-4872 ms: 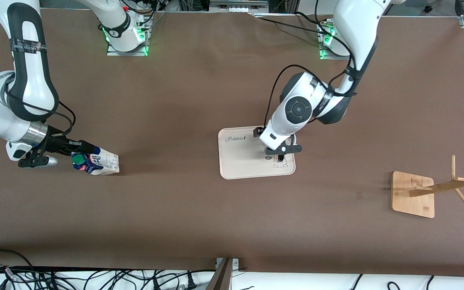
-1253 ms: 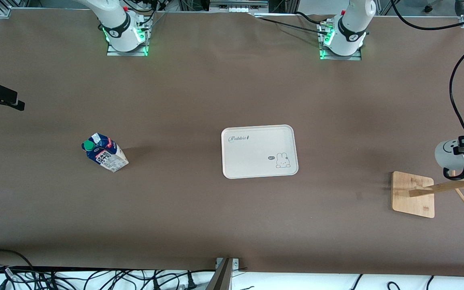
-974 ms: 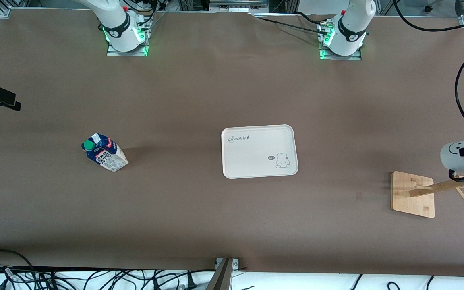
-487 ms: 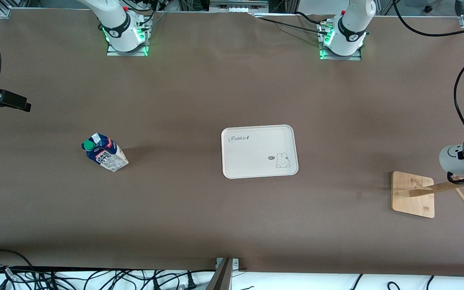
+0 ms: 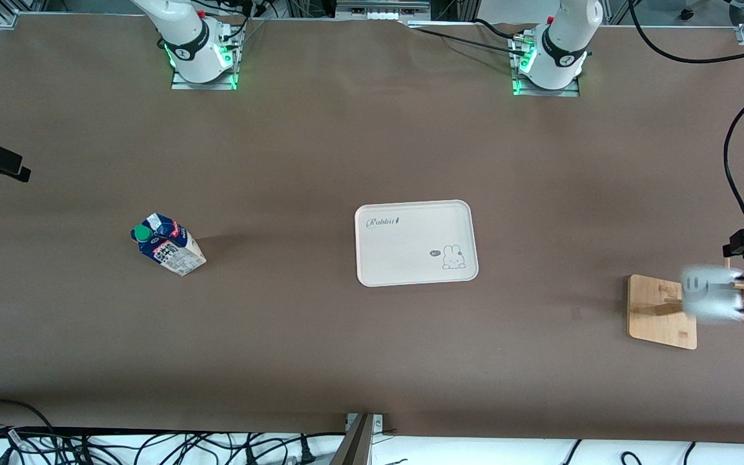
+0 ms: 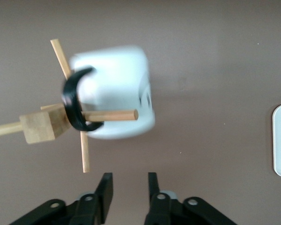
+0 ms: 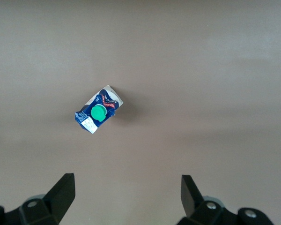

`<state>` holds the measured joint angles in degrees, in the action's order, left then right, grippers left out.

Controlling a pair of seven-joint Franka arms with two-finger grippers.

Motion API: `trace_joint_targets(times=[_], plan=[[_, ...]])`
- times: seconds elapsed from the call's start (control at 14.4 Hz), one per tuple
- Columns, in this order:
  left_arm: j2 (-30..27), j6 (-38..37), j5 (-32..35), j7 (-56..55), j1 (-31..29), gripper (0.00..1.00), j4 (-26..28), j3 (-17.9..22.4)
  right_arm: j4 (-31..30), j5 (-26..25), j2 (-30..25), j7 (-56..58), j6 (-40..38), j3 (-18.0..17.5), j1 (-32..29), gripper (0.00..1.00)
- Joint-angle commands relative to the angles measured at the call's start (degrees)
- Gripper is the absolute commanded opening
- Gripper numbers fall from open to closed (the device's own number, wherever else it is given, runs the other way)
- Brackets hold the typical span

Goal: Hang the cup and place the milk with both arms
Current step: 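Open the left gripper and draw it back from the stand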

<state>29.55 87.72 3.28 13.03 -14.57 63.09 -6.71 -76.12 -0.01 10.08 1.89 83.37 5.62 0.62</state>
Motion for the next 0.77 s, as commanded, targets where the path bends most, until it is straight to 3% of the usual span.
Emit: trace_joint_targets(times=[0.0,0.42,0.56,0.7], plan=[[-0.64,-0.89,0.5,-1.07,0.42,1.0,-0.6,-0.94,-2.19,-2.62,-1.65,0.13,1.44,-1.32,0.69,1.0],[-4.14,-5.01,-0.2,-14.24,2.26,1.0,0.45,-5.68,-3.95,-5.0,-3.84,3.65,1.28,-1.23,1.22,1.0],[-6.86,-5.29,0.06,-17.93,3.84,1.0,4.48,-6.3,-3.86,-4.48,-4.11,3.82,-3.81,-1.23,1.58,1.0],[-8.98,-3.97,0.24,-19.09,4.72,1.0,8.0,-6.39,-4.03,-4.3,-4.11,3.74,-3.66,-1.23,1.84,1.0]])
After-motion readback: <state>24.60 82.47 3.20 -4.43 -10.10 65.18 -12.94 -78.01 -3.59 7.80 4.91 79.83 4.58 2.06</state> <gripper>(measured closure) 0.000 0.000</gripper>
